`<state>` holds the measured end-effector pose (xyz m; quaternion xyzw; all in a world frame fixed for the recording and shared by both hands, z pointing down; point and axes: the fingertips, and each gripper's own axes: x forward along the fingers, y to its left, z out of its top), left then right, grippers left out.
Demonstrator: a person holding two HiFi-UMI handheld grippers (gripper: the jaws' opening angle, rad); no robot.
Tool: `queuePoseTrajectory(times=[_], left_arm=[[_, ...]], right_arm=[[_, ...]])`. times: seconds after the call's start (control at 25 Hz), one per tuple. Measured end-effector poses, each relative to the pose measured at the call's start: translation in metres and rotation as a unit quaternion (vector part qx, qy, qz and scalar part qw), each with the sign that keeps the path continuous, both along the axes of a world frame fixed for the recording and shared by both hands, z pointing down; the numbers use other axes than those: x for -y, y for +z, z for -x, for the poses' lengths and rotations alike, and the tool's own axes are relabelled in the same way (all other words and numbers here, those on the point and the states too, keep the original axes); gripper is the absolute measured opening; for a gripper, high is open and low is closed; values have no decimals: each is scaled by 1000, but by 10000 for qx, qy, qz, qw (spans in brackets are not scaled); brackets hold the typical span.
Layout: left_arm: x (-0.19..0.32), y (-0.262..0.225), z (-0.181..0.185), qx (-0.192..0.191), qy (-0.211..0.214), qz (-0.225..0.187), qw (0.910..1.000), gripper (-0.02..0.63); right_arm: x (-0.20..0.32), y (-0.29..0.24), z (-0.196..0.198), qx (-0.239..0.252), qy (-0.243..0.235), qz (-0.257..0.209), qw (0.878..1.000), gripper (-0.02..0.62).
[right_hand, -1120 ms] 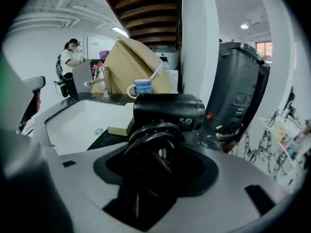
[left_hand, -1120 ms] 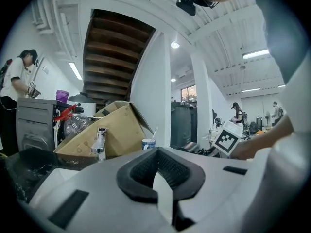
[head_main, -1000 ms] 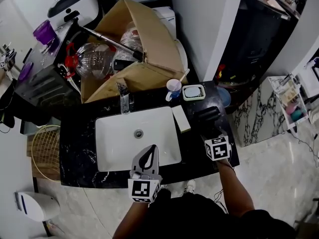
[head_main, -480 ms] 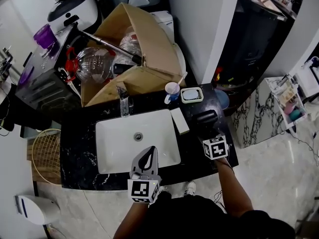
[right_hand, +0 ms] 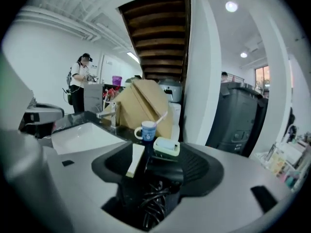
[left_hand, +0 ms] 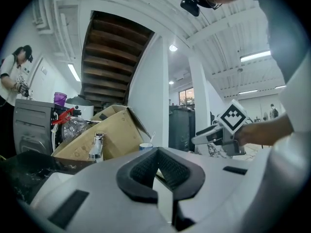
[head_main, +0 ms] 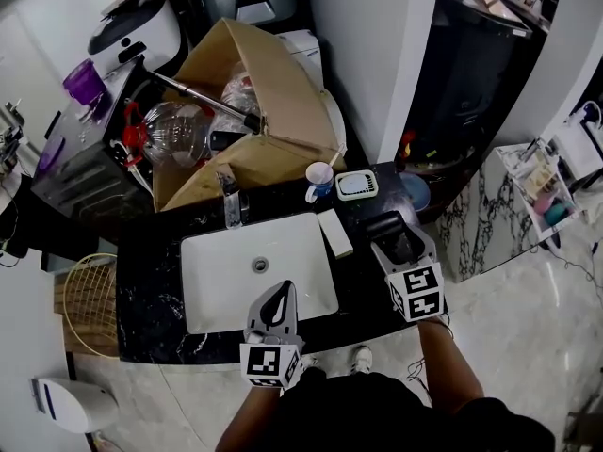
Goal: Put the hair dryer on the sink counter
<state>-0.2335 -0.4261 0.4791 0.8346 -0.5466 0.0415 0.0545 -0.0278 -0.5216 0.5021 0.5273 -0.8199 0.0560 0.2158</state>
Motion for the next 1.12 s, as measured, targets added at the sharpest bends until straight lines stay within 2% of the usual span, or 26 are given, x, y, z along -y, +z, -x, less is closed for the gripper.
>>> queuePoseTrajectory(times=[0.2, 0.44, 0.76, 1.04, 1.12], left_arm=[[4, -14, 0, -14, -93, -150, 9998, -5], [8, -20, 0, -15, -144, -225, 9996, -5], [7, -26, -7, -1, -126, -265, 9996, -5], [7, -30, -14, -23, -48, -330, 9994, -5], [7, -31, -16, -56, -9, -344, 9994, -5]], right_arm=[[-14, -60, 8, 212, -174, -811, 9963, 287], [-38, -93, 11, 381, -307, -1337, 9898, 243], [-60, -101, 2, 555, -153, -1571, 9859, 137], [-72, -109, 2, 567, -126, -1835, 9813, 4], [-75, -111, 6, 532, -176, -1908, 9800, -2]])
